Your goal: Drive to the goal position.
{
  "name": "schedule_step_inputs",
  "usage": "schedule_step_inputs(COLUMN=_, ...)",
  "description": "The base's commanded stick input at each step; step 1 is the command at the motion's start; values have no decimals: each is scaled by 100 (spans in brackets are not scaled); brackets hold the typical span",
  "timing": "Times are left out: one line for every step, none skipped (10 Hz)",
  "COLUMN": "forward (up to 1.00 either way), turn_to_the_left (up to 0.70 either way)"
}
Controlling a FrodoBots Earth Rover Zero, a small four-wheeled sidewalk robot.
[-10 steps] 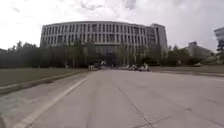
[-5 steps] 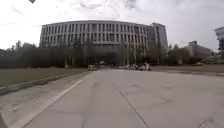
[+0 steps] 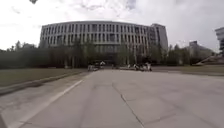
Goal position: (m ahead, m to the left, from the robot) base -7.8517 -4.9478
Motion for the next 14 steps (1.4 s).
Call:
schedule_step_inputs(forward=70, turn_to_the_left=-1)
schedule_step_inputs(forward=70, turn_to_the_left=-1)
schedule_step_inputs(forward=70, turn_to_the_left=-1)
schedule_step_inputs(forward=70, turn_to_the_left=-1)
schedule_step_inputs(forward=70, turn_to_the_left=-1)
schedule_step_inputs(forward=70, turn_to_the_left=-1)
schedule_step_inputs(forward=70, turn_to_the_left=-1)
schedule_step_inputs(forward=70, turn_to_the_left=-1)
schedule_step_inputs(forward=70, turn_to_the_left=-1)
schedule_step_inputs(forward=70, turn_to_the_left=-1)
schedule_step_inputs(forward=70, turn_to_the_left=-1)
schedule_step_inputs(forward=70, turn_to_the_left=-1)
schedule_step_inputs(forward=70, turn_to_the_left=-1)
schedule_step_inputs(forward=70, turn_to_the_left=-1)
